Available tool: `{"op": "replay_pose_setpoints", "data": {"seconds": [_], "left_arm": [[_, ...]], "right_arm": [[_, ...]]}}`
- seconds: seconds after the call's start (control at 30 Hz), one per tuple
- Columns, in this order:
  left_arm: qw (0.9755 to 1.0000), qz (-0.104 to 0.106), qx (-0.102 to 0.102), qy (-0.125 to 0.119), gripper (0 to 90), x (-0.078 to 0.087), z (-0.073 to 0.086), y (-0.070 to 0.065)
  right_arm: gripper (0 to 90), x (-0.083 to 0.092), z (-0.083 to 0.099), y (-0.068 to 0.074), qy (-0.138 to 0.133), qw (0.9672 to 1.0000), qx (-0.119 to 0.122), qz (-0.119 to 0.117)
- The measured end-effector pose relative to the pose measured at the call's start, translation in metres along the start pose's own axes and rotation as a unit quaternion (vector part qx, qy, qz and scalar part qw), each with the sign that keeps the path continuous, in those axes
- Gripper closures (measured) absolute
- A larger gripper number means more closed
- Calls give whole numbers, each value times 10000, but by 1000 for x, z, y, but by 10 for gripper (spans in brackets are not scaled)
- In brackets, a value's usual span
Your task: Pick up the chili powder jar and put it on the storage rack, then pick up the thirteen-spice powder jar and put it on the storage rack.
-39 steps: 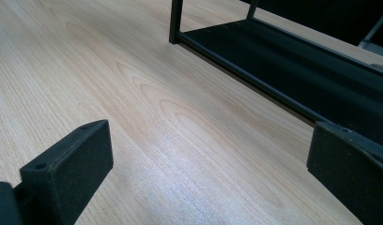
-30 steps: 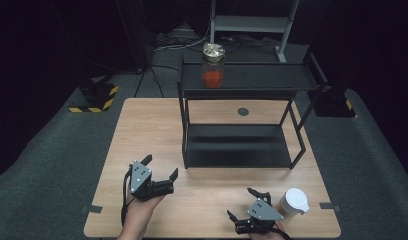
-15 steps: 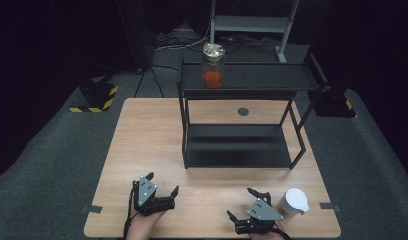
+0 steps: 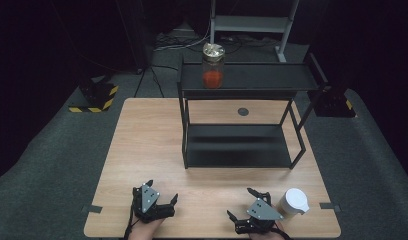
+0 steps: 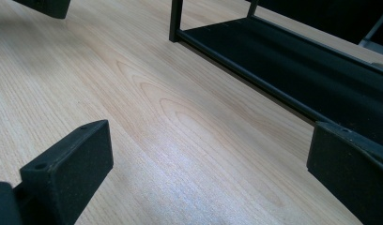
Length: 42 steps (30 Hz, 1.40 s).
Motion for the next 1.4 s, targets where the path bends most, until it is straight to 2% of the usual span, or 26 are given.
{"op": "replay_pose_setpoints", "data": {"seconds": [0.07, 0.2, 0.47, 0.73, 1.03, 1.3, 1.4], "left_arm": [[10000, -24, -89, 28, 3, 0, -1, -2], [10000, -74, -40, 33, 4, 0, -1, -2], [9999, -47, -112, 7, 4, 1, -1, -3], [9994, -90, -320, -21, 4, 1, -1, -7], [9987, -134, -488, 1, 4, 2, -2, -11], [9988, -123, -476, 16, 4, 1, -2, -11], [9989, -129, -455, 0, 4, 2, -2, -10]], "right_arm": [[0, -1, 0, 0, 28, 10000, -6, -13], [0, -1, 0, -1, 26, 10000, -2, -32], [0, 1, 1, 1, -44, 10000, 21, 11], [0, 2, -1, 4, -121, 9999, 40, -45], [0, 18, -18, 7, -472, 9986, 9, -221], [0, 39, -34, 8, -773, 9968, -136, -165], [0, 44, -38, 7, -785, 9967, -188, -119]]}}
Point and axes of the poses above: each handheld gripper's, and its own axes: x roughly backward along the jaws, z roughly out of its underside, y roughly to its left, the point moved 10 cm from there along -x, roughly forward along the jaws, and after that the axes turned 14 degrees about -x, right-handed, at the moved point
